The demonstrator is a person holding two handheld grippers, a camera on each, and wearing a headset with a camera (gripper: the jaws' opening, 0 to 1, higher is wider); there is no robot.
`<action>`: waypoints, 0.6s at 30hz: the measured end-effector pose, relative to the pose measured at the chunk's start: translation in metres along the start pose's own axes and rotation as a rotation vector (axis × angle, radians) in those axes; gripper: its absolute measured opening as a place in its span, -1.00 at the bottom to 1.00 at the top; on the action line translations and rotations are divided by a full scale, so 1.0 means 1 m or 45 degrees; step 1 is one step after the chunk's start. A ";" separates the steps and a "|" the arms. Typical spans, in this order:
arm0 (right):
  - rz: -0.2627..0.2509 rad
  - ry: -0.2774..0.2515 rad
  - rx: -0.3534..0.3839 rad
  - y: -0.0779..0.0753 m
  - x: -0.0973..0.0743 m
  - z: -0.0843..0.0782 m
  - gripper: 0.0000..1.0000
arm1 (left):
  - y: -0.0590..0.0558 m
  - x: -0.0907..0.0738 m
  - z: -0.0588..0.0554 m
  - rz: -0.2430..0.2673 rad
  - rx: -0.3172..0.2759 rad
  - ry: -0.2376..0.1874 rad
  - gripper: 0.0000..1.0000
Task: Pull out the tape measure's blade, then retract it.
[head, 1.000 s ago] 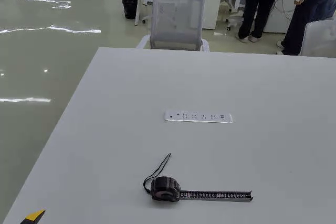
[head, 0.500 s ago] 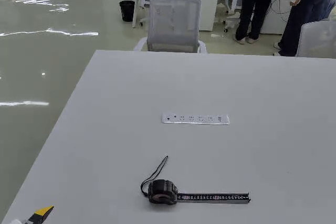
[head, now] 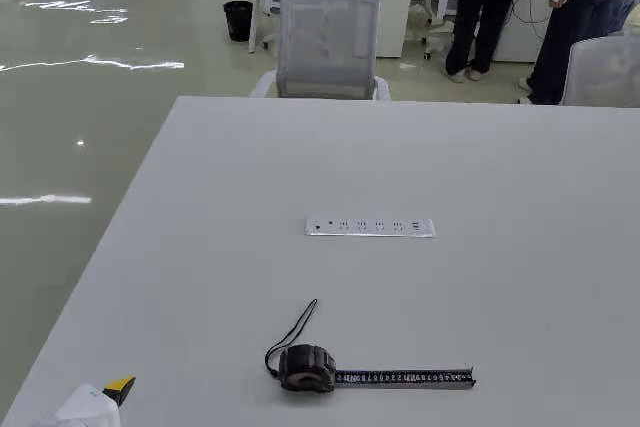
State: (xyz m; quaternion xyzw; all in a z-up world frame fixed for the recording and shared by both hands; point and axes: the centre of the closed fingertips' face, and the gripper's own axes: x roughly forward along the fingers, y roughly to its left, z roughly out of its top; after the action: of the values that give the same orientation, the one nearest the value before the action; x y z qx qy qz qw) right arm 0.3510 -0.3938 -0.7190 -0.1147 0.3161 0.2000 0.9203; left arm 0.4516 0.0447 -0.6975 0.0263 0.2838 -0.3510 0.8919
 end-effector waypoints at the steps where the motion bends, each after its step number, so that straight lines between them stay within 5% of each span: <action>1: 0.006 -0.001 -0.004 -0.001 0.003 0.001 0.92 | -0.004 0.004 0.000 -0.001 0.008 0.007 0.98; 13: 0.077 0.005 -0.035 -0.007 0.032 0.013 0.88 | -0.043 0.044 0.015 -0.063 0.079 0.060 0.98; 18: 0.123 0.003 -0.117 -0.005 0.043 0.016 0.82 | -0.054 0.056 0.020 -0.064 0.067 0.051 0.98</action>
State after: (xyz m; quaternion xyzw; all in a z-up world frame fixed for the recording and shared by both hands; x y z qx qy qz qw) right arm 0.3931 -0.3800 -0.7330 -0.1415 0.3127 0.2583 0.9030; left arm 0.4604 -0.0350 -0.7019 0.0495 0.2928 -0.3800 0.8760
